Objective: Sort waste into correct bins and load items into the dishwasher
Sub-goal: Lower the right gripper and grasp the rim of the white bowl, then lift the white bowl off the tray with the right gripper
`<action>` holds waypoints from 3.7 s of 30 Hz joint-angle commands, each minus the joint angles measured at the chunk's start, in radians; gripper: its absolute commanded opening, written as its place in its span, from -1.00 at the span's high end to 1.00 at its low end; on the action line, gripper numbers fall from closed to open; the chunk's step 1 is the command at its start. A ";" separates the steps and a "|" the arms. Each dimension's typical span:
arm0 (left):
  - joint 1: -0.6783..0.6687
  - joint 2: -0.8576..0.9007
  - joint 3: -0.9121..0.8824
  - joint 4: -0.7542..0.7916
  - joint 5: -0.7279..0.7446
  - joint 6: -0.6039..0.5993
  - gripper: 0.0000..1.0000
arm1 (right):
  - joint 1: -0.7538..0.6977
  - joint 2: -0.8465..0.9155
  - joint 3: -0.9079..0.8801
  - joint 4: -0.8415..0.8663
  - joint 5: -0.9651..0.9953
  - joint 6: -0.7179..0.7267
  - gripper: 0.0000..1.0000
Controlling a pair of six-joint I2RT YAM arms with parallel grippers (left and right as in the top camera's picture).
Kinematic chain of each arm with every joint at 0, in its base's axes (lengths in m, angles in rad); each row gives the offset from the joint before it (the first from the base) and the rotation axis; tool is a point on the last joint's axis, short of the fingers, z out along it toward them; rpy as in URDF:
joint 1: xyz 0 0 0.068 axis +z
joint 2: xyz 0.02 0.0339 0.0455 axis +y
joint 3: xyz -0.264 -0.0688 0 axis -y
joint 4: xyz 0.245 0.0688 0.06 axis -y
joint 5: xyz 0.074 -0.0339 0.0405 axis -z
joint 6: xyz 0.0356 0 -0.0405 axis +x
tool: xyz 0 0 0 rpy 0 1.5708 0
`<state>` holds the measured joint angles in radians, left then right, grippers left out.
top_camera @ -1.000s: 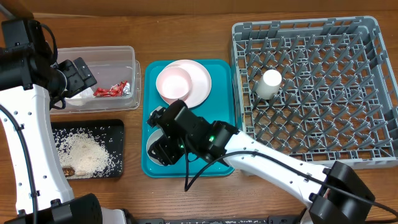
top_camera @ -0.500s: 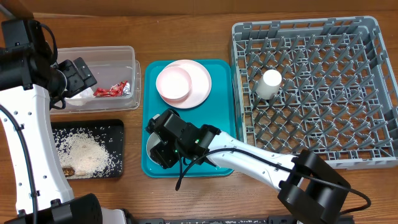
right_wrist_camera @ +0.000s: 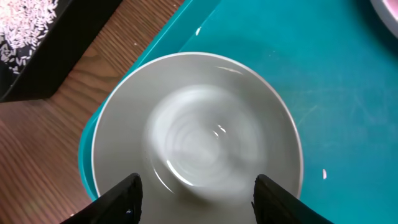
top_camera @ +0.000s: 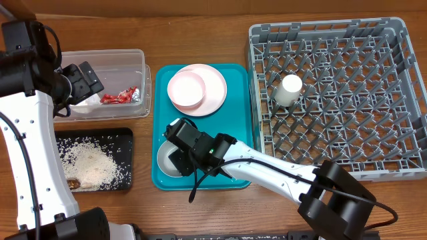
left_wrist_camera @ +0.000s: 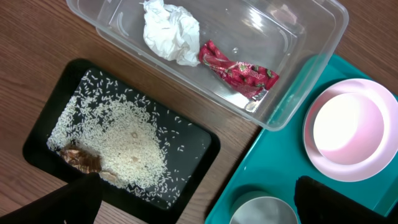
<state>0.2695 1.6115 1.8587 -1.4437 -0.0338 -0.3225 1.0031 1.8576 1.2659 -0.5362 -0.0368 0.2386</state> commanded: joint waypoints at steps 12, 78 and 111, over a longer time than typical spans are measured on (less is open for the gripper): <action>0.005 0.005 0.000 0.001 0.007 -0.014 -1.00 | 0.005 0.002 -0.076 0.077 0.047 0.002 -0.18; 0.005 0.005 0.000 0.001 0.007 -0.014 -1.00 | -0.098 0.025 -0.047 0.008 -0.010 0.121 -0.20; 0.005 0.005 0.000 0.001 0.007 -0.014 -1.00 | -0.296 -0.245 0.137 -0.290 -0.395 0.052 0.92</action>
<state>0.2695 1.6115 1.8587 -1.4437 -0.0338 -0.3225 0.7918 1.7039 1.3689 -0.8104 -0.1818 0.3271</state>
